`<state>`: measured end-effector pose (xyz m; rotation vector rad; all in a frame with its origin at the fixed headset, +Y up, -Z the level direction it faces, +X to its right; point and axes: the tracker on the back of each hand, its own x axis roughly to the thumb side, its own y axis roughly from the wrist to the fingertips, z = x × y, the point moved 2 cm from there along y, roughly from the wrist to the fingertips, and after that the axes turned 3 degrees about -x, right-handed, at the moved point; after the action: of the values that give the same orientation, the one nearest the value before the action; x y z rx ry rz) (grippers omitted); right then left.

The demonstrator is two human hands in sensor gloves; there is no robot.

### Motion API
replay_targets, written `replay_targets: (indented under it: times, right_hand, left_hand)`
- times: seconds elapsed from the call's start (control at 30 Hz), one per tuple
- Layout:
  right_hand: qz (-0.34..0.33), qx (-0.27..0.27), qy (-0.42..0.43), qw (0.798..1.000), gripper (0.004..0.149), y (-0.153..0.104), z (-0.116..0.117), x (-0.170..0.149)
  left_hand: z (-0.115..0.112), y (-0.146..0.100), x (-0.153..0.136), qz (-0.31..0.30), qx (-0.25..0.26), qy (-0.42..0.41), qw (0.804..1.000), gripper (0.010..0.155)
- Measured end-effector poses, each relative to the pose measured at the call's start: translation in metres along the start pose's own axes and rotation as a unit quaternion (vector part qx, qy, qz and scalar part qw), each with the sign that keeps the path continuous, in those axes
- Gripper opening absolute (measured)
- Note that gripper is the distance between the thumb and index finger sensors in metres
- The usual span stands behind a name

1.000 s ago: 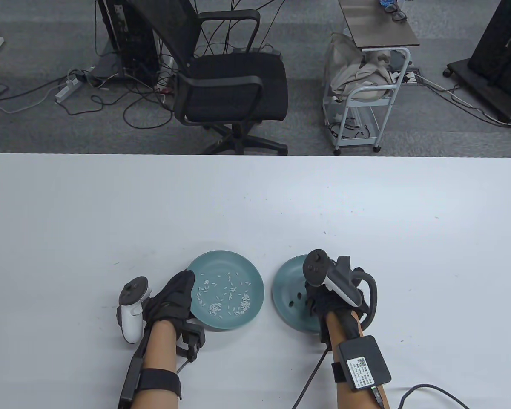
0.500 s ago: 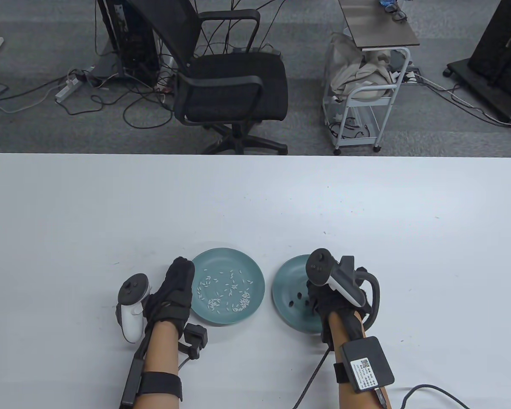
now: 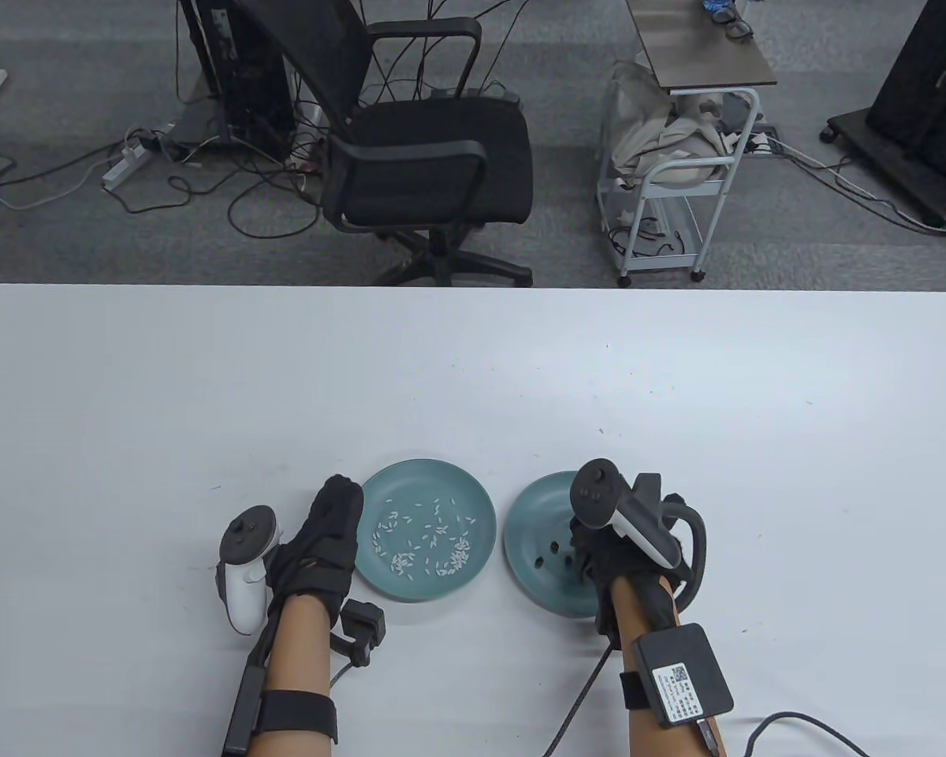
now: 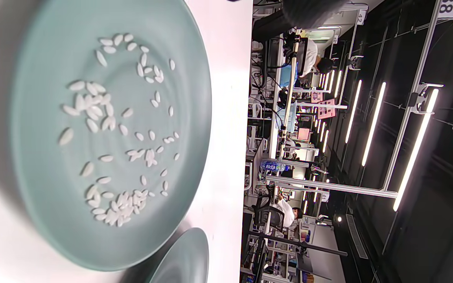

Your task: Pick coffee beans with hand pinch into plate

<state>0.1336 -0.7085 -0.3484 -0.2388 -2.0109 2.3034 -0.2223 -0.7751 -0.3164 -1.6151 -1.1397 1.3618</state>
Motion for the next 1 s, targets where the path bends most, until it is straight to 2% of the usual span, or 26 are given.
replay_targets:
  times: [0.33, 0.47, 0.57, 0.63, 0.73, 0.87, 0.93, 1.0]
  right_hand:
    - [-0.001, 0.001, 0.007, 1.000, 0.043, 0.000, -0.002, -0.002]
    - [-0.015, -0.016, 0.029, 0.999, 0.044, -0.002, -0.016, -0.003]
    - [-0.037, -0.025, 0.065, 0.997, 0.046, -0.008, -0.030, -0.001]
    - [-0.053, -0.032, 0.085, 0.994, 0.049, -0.013, -0.040, 0.001]
    - [-0.079, -0.043, 0.100, 0.991, 0.050, -0.023, -0.052, 0.009]
    - [-0.089, -0.042, 0.034, 0.995, 0.054, -0.040, -0.058, 0.016]
    - [-0.075, -0.054, -0.002, 0.996, 0.060, -0.049, -0.060, 0.012]
    - [-0.064, -0.051, -0.007, 0.997, 0.070, -0.055, -0.057, 0.006]
  left_hand:
    - [0.002, -0.001, 0.000, 0.004, 0.015, 0.010, 1.000, 0.074]
    - [0.001, -0.001, 0.007, -0.009, 0.015, 0.037, 0.999, 0.076]
    - [-0.006, -0.004, 0.023, -0.040, -0.003, 0.066, 0.997, 0.079]
    - [-0.011, -0.010, 0.038, -0.070, 0.005, 0.089, 0.994, 0.080]
    - [-0.020, -0.021, 0.057, -0.101, 0.018, 0.170, 0.980, 0.079]
    - [-0.032, -0.033, 0.073, -0.130, 0.046, 0.276, 0.951, 0.077]
    - [-0.043, -0.039, 0.080, -0.143, 0.057, 0.335, 0.930, 0.077]
    - [-0.057, -0.045, 0.085, -0.145, 0.062, 0.411, 0.898, 0.080]
